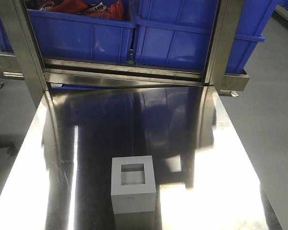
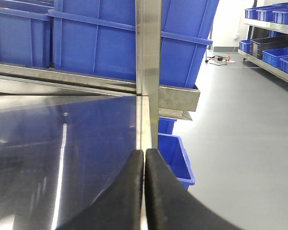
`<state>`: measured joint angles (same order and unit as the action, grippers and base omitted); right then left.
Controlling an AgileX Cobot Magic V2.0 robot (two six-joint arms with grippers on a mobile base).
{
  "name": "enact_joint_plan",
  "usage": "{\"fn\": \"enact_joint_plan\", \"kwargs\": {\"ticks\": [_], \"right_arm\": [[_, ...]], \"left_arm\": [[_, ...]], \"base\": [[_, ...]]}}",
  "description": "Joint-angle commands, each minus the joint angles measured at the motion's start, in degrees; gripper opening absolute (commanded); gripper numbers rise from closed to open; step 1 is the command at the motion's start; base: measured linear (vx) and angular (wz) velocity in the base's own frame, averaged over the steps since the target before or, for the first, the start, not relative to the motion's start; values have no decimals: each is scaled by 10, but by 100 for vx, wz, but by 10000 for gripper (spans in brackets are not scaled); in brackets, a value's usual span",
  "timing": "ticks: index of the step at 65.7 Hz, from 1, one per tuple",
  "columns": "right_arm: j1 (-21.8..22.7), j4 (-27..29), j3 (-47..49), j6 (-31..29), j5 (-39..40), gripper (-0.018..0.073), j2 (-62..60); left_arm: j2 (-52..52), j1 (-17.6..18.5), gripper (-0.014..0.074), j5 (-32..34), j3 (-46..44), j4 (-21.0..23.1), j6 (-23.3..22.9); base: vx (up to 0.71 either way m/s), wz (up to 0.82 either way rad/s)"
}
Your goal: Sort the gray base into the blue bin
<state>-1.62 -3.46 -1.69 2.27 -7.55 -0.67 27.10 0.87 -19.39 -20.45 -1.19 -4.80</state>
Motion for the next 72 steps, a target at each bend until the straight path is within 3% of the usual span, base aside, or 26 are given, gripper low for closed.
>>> {"fn": "enact_joint_plan", "kwargs": {"ticks": [1,11,20,48,67,72], "right_arm": [[2,-4,-9,-4,43,-9,-7],[2,-4,-9,-4,43,-9,-7],[2,-4,-9,-4,43,-9,-7],[2,-4,-9,-4,43,-9,-7],[2,-4,-9,-4,43,-9,-7],[2,-4,-9,-4,43,-9,-7]], "left_arm": [[7,4,-6,43,-20,4,-3],[7,4,11,42,-20,4,-3],[7,4,80,39,-20,4,-3],[7,4,487,40,-20,4,-3],[7,4,507,43,-20,8,-3],[7,4,507,43,-20,40,-3]], "base": [[0,0],[0,0],[0,0],[0,0],[0,0],[0,0]]}}
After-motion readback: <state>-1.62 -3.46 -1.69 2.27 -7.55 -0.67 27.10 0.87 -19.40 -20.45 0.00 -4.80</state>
